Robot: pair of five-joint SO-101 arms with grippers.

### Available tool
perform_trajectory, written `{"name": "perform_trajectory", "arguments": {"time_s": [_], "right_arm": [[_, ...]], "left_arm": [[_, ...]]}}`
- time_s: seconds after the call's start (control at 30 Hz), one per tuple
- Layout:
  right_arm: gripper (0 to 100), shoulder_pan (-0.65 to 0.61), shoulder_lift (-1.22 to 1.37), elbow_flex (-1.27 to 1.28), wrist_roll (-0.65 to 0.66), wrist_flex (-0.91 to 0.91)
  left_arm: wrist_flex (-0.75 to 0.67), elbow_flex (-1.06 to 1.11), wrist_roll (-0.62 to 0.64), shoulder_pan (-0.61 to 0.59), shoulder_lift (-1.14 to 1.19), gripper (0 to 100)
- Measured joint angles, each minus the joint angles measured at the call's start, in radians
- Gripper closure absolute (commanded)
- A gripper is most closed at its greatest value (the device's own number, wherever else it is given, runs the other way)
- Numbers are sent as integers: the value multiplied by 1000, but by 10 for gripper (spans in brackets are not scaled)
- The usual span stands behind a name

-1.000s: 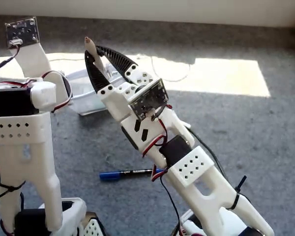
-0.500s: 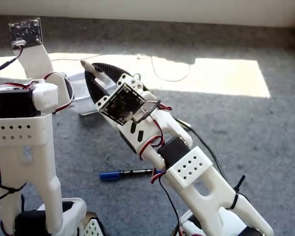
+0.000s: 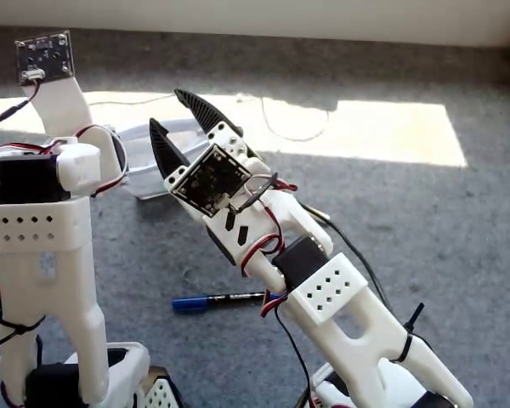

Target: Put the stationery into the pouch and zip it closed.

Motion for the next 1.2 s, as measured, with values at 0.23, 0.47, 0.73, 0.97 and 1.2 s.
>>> {"name": "perform_trajectory", "arguments": {"time_s": [0.23, 0.47, 0.73, 0.97, 1.2], "right_arm": [[850, 0, 0, 0, 0, 0], [851, 29, -66, -43, 0, 112], [851, 72, -114, -252, 0, 462], [866, 137, -48, -416, 0, 646], [936, 201, 107, -601, 0, 830]], "left_arm": [[0, 0, 0, 0, 0, 993], [0, 0, 0, -14, 2, 993], [0, -3, 2, -110, 8, 993], [2, -17, 2, -161, -40, 993], [2, 29, 0, -173, -221, 993]]}}
